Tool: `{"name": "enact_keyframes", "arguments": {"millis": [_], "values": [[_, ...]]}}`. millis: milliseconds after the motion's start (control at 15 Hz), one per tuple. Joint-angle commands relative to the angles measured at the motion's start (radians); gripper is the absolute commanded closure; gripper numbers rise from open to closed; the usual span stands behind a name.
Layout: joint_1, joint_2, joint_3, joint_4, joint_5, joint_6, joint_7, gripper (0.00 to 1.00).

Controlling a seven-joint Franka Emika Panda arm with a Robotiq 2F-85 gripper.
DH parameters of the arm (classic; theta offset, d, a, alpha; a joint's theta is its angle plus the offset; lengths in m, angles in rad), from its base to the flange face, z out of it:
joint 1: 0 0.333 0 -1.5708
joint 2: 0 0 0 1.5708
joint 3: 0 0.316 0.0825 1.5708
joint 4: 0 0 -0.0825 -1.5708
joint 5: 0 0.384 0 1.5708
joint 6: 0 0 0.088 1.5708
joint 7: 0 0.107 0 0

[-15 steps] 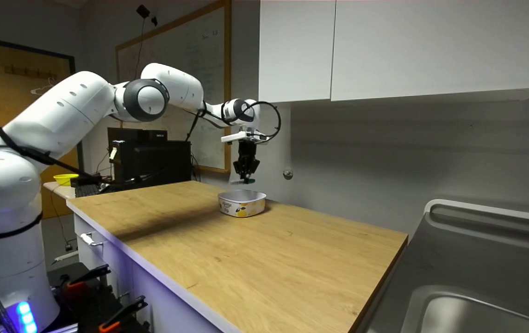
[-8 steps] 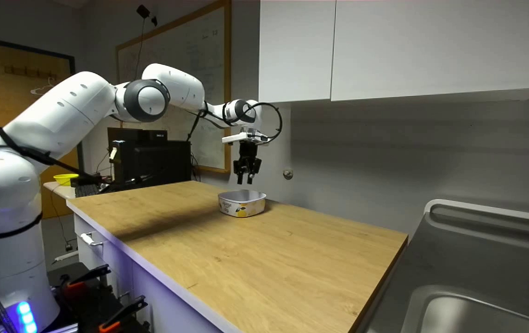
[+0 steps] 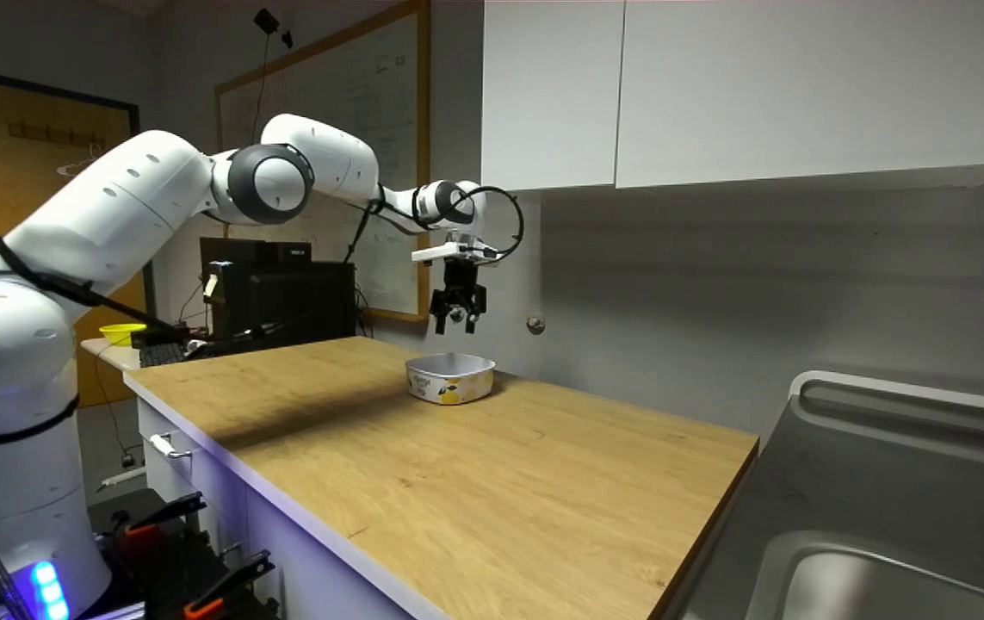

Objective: Pick up the marker and put it in the bowl

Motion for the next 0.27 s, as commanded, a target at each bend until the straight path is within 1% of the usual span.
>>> {"name": "enact_keyframes", "arguments": {"millis": [0, 133, 200], "values": [[-0.025, -0.107, 0.018, -0.120, 0.046, 0.054, -0.024, 0.00], [-0.035, -0.174, 0.018, -0.210, 0.071, 0.107, -0.032, 0.00], [-0.039, -0.216, 0.017, -0.275, 0.082, 0.146, -0.034, 0.00]]}}
